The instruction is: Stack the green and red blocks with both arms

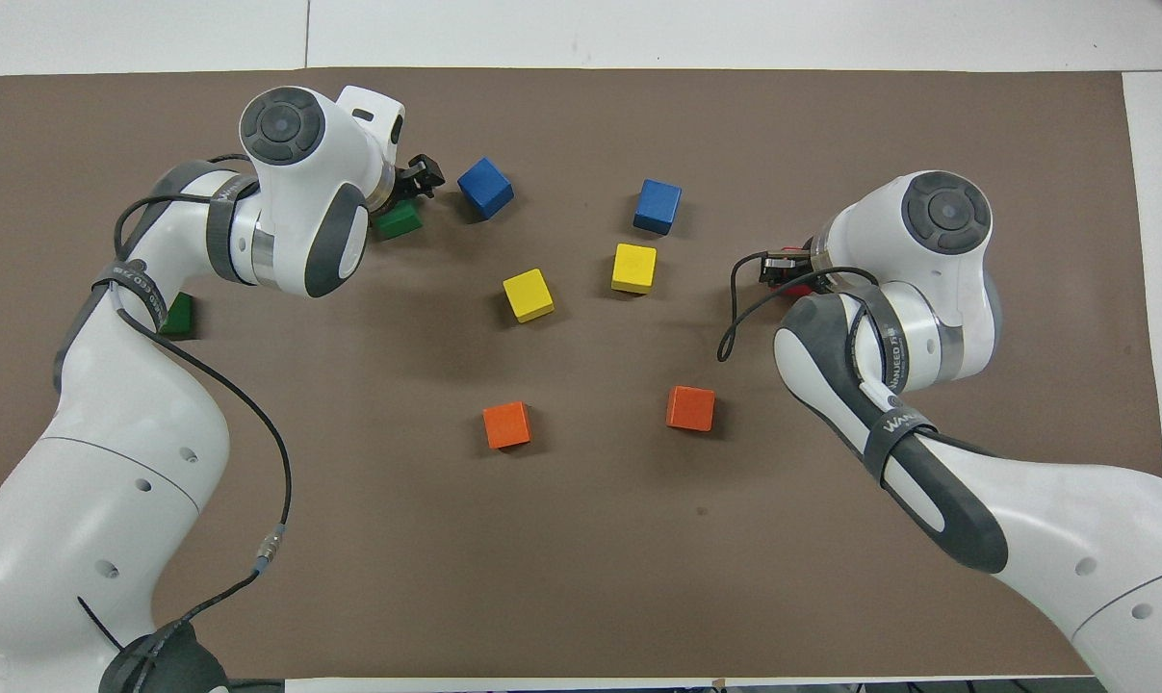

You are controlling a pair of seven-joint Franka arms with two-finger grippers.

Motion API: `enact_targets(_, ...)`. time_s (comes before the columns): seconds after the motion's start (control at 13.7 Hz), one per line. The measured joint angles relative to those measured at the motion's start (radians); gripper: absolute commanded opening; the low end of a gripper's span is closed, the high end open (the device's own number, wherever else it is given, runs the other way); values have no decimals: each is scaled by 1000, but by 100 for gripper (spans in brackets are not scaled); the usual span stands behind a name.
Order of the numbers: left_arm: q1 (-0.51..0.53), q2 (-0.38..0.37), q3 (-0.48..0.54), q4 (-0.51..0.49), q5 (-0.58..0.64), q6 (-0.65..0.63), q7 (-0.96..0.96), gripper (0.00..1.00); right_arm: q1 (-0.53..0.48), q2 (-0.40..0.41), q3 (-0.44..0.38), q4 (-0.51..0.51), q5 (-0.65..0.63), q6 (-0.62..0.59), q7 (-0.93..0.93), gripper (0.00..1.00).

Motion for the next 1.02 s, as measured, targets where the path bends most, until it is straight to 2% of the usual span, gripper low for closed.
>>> enact_targets(0.07, 0, -1, 1, 0, 1, -4, 0, 35, -9, -11, -2, 38, 0, -70, 0, 16)
enact_targets(0.15, 0, -3, 0, 0, 1, -7, 0, 1, -21, -27, -3, 79, 0, -139, -3, 16)
enact_targets(0.29, 0, -9, 3, 1, 9, -28, 1, 0, -65, -78, -4, 132, 0, -237, -66, 16)
enact_targets(0.66, -10, -15, 1, 0, 9, -62, 0, 0, -226, -159, -7, 139, 0, -369, -298, 17)
enact_targets(0.87, 9, -34, 10, 15, 9, -123, 17, 0, -301, -163, -9, 114, 0, -368, -406, 17)
enact_targets(1.02, 57, -84, 11, 24, -3, -192, 101, 0, -324, -166, -9, 71, 0, -311, -436, 17)
